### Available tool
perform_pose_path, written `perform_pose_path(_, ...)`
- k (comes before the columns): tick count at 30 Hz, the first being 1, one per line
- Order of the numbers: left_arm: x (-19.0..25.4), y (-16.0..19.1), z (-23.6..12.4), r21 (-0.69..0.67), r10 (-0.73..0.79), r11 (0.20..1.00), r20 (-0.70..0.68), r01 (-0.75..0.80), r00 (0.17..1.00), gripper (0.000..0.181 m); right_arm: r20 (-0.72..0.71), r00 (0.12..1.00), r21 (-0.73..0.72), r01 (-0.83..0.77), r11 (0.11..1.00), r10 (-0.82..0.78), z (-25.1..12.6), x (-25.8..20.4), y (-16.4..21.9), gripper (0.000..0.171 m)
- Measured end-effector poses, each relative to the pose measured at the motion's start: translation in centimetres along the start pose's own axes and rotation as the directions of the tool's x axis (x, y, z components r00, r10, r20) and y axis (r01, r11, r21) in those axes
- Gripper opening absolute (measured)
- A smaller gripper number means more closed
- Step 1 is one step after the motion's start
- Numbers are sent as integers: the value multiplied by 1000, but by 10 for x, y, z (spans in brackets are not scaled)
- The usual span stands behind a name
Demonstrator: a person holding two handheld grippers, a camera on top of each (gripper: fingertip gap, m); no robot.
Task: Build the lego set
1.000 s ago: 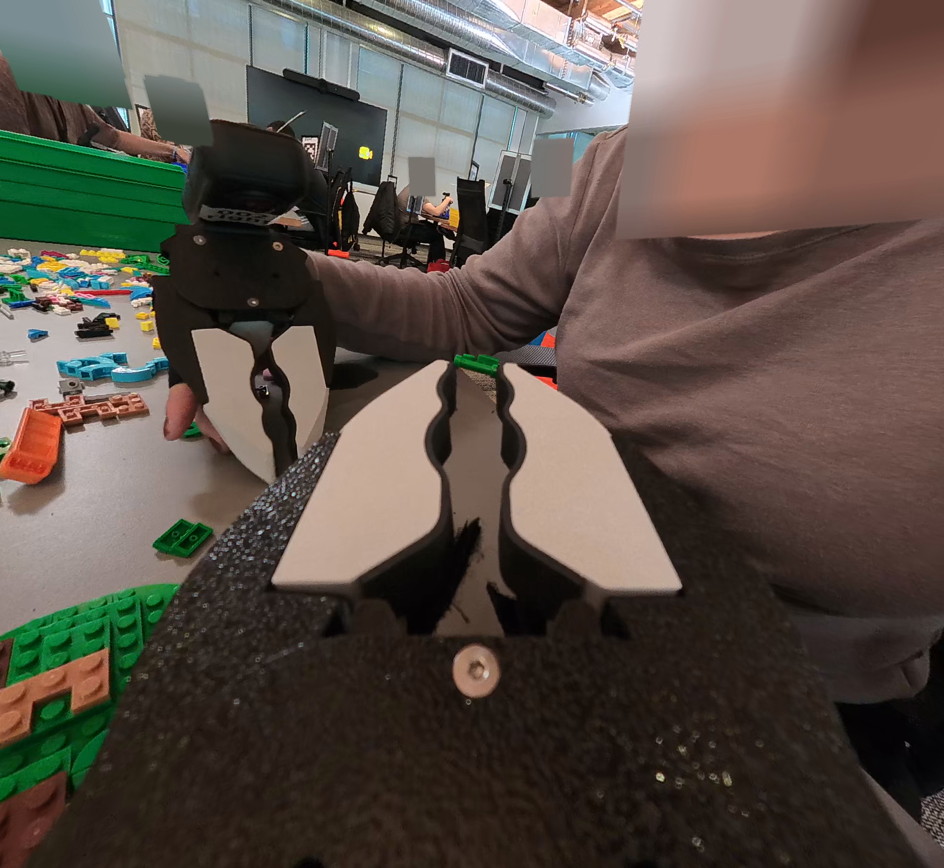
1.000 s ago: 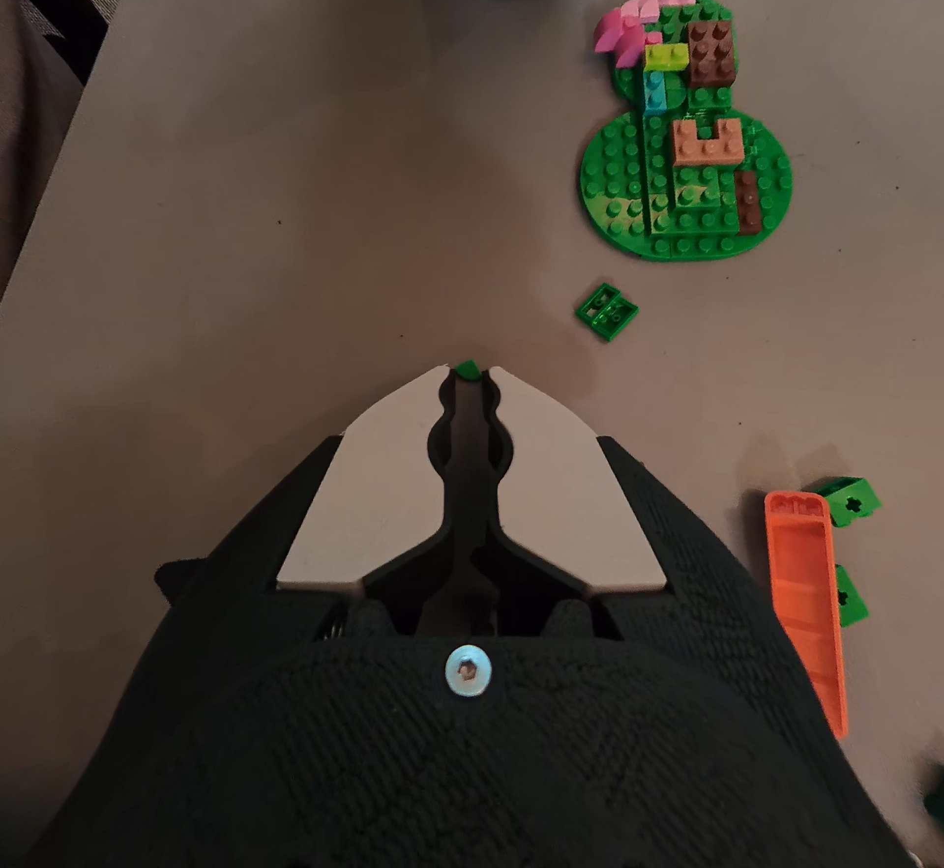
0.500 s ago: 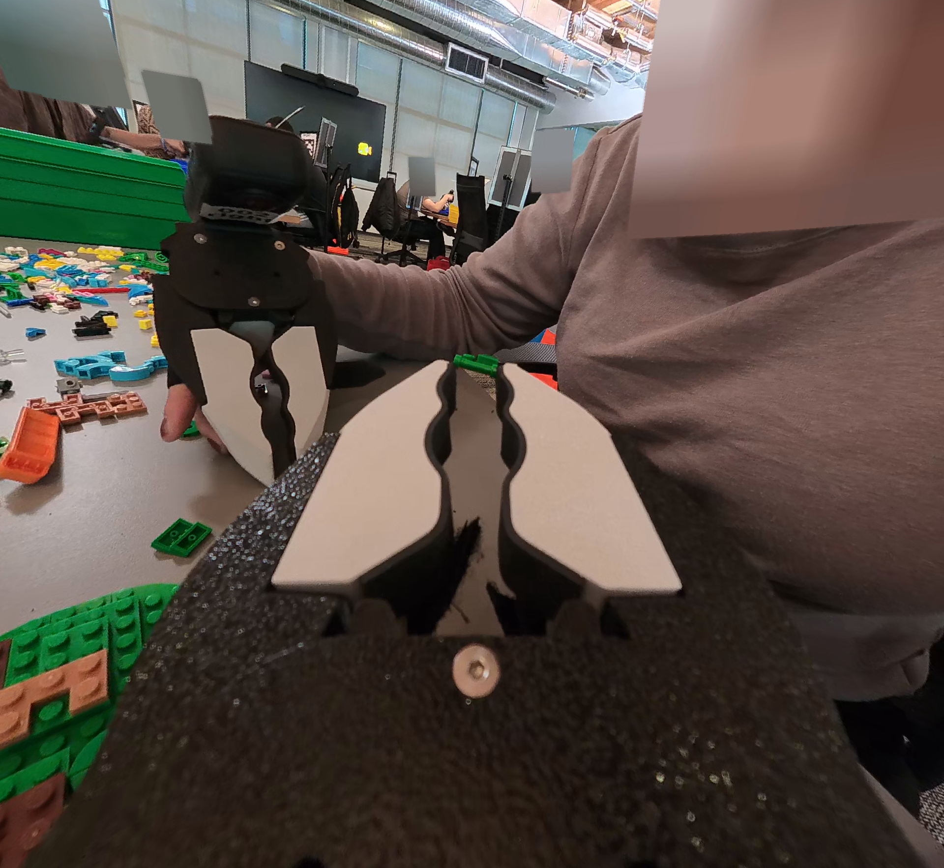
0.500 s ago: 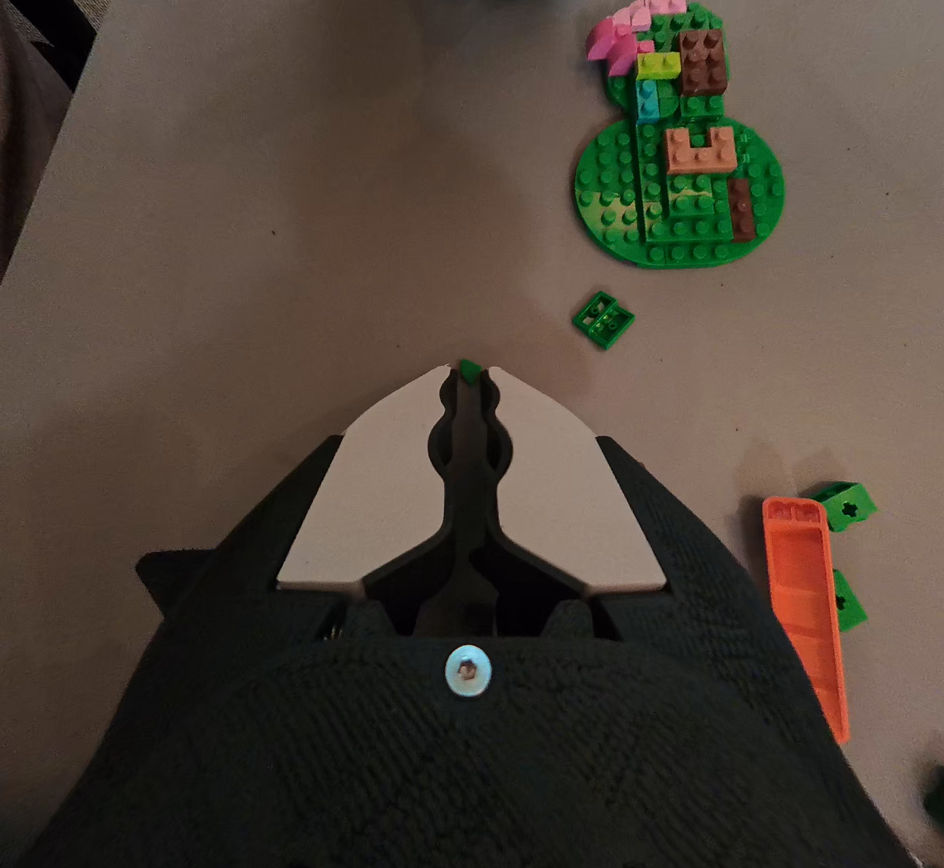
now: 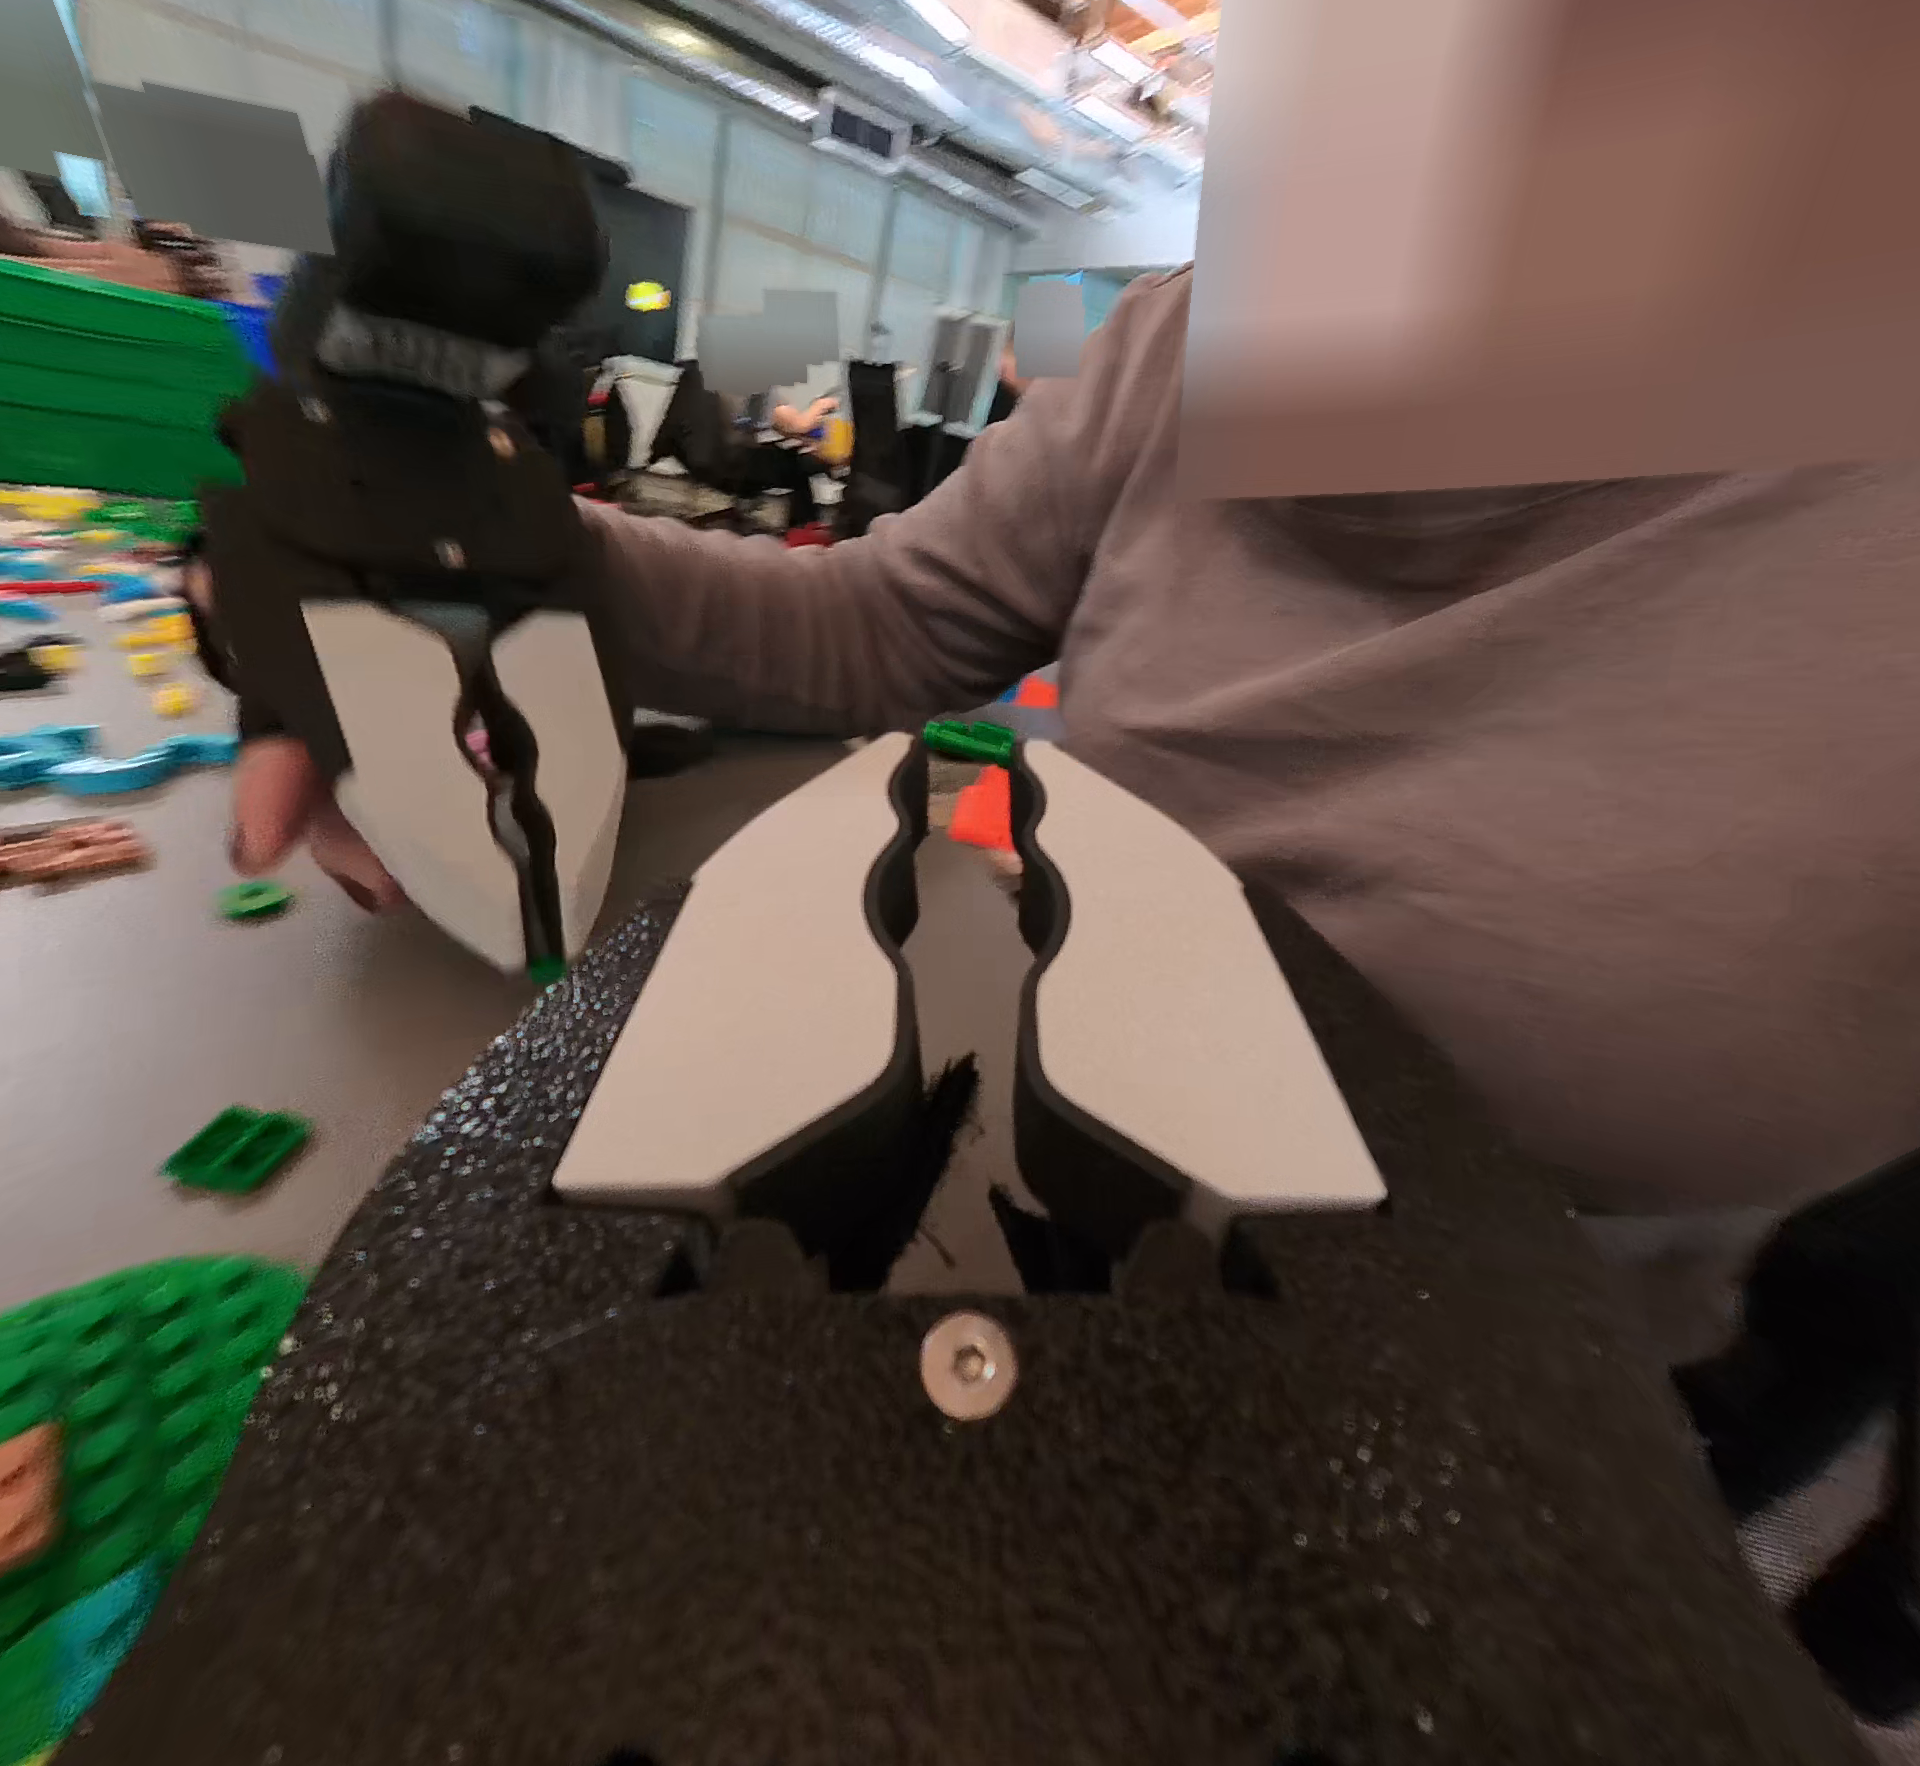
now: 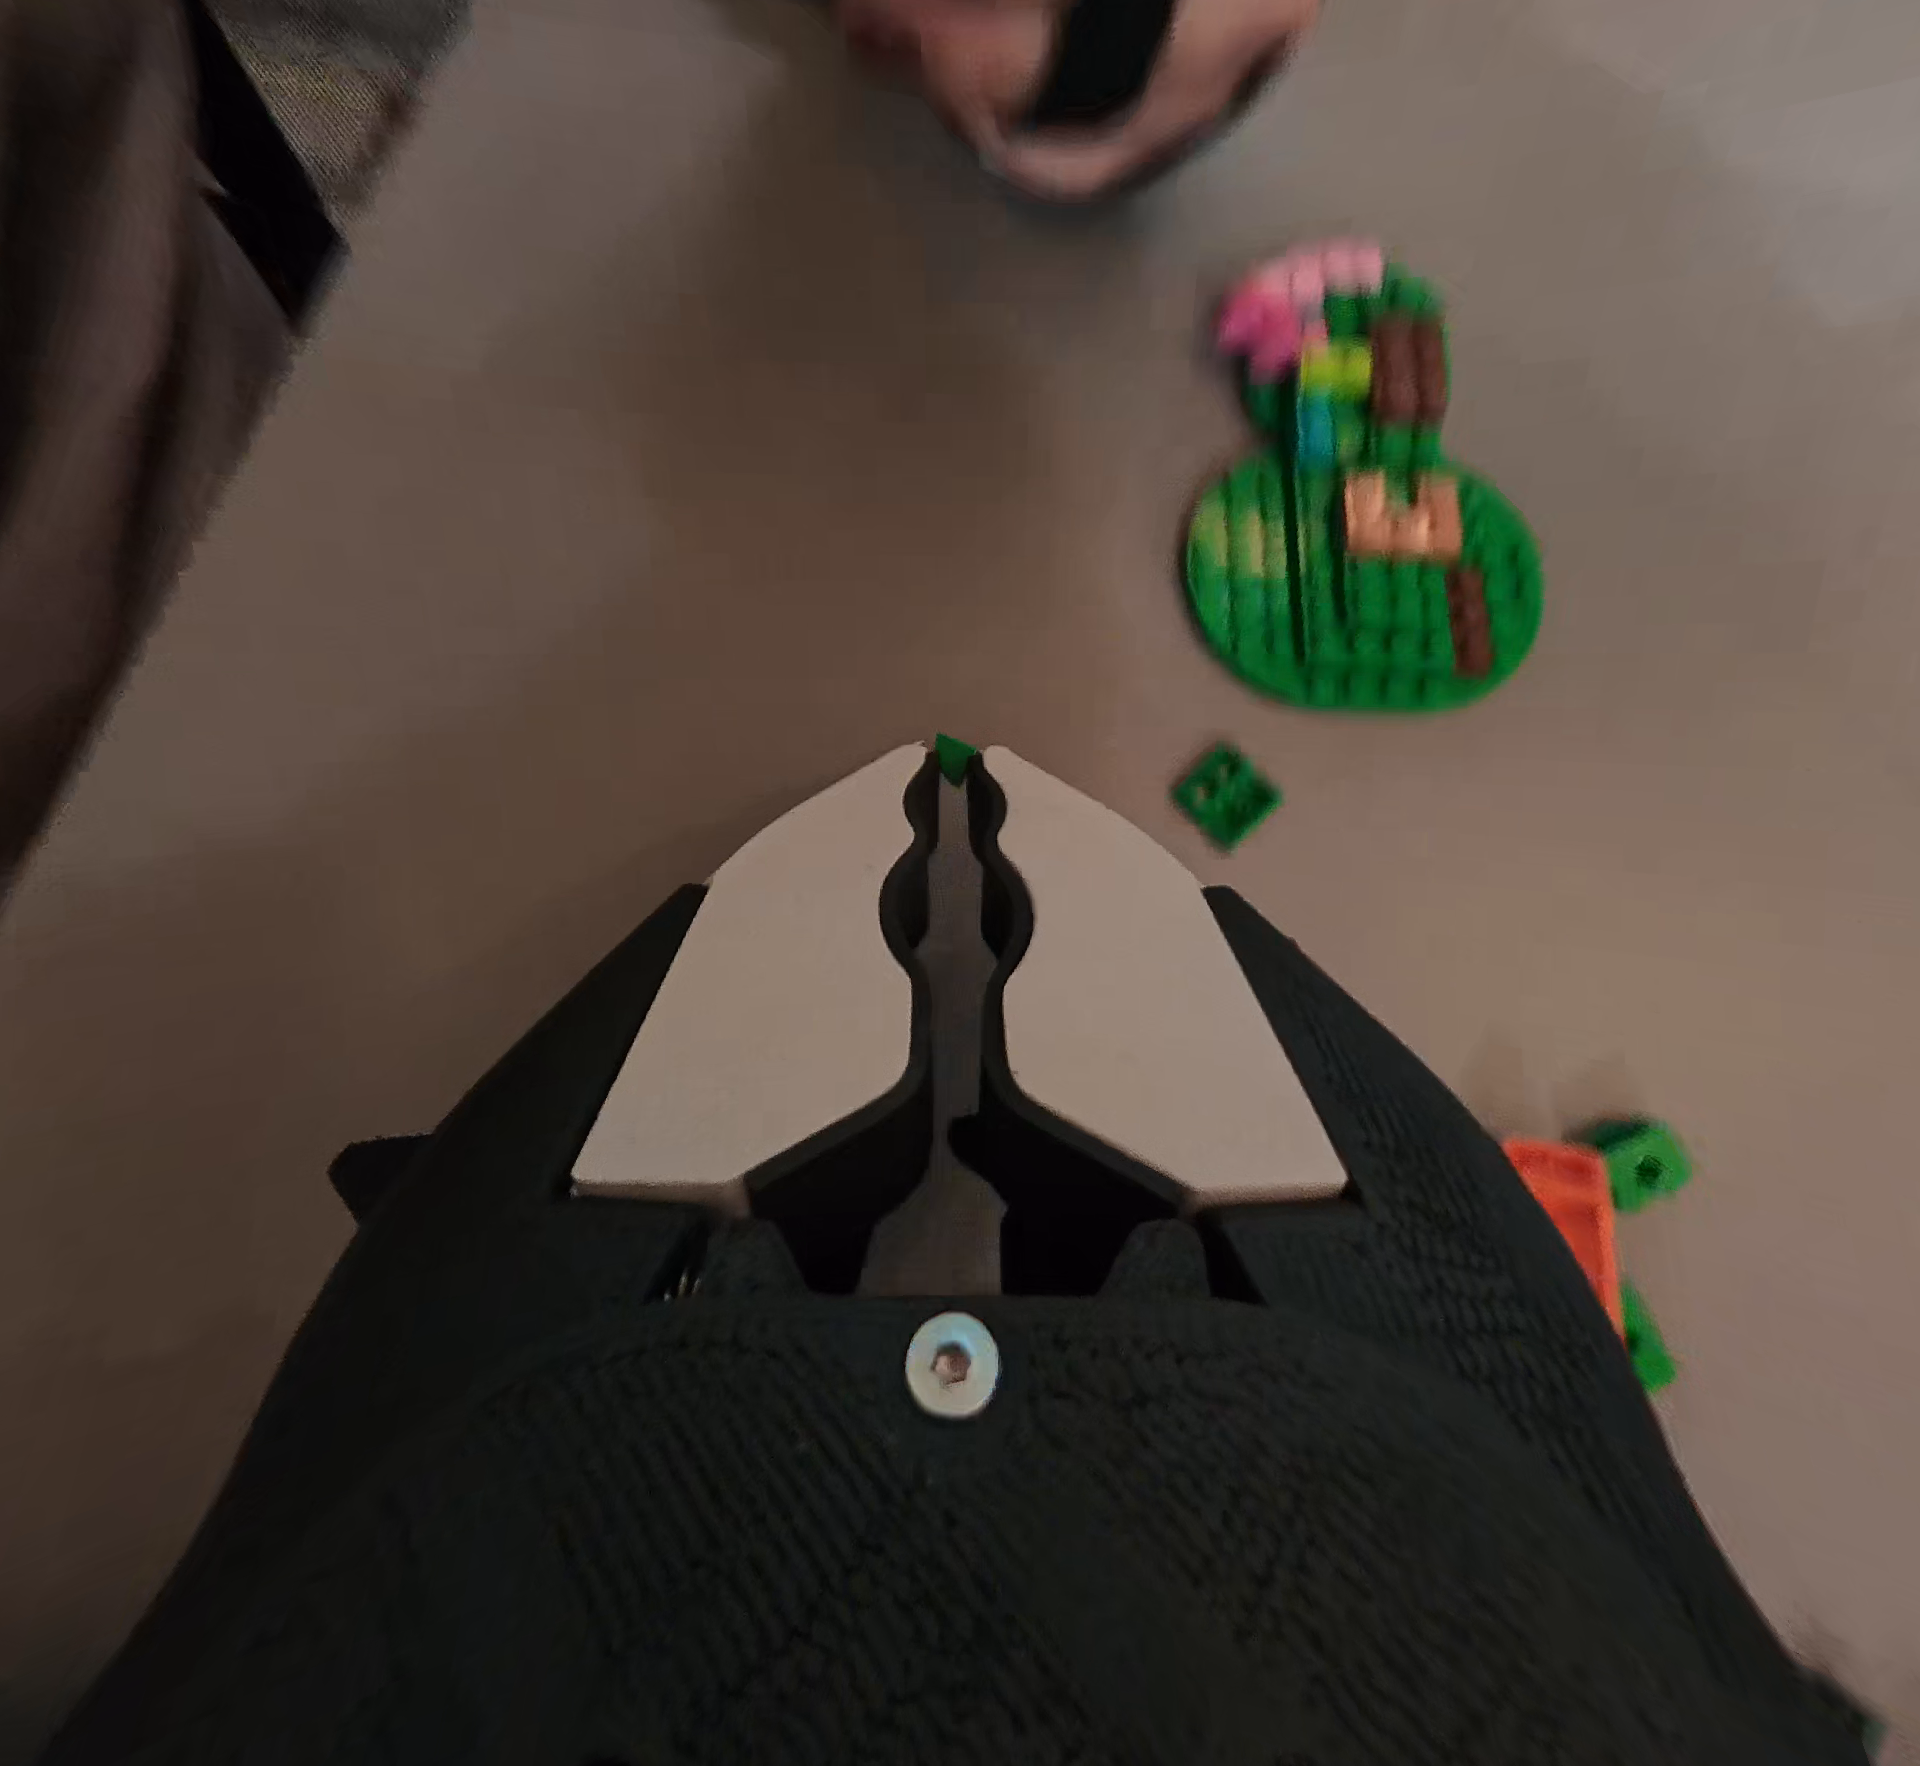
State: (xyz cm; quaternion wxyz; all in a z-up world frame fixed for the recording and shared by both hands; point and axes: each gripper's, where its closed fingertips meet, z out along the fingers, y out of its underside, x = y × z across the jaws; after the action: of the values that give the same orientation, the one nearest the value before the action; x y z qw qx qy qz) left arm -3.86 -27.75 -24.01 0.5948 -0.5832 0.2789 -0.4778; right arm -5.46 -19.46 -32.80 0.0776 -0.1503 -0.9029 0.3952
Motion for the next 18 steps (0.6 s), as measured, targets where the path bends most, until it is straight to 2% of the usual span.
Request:
perform_pose_path(4, 19, -7, 1, 38, -68, 997, -145, 74, 987, 14, 28, 975, 165, 211, 963, -219, -18, -27, -76, 3)
perform_pose_path(8, 35, -15, -1, 62, -97, 991, -252, 117, 963, 14, 106, 906, 247, 375, 894, -409, -25, -59, -133, 3)
perform_pose_path(13, 48, -16, 0, 49, -119, 988, -332, 143, 936, 15, 180, 838, 239, 470, 849, -515, -14, -72, -160, 3)
perform_pose_path(18, 57, -17, 2, 44, -131, 986, -390, 161, 911, 14, 264, 815, 216, 471, 855, -515, -5, -74, -165, 3)
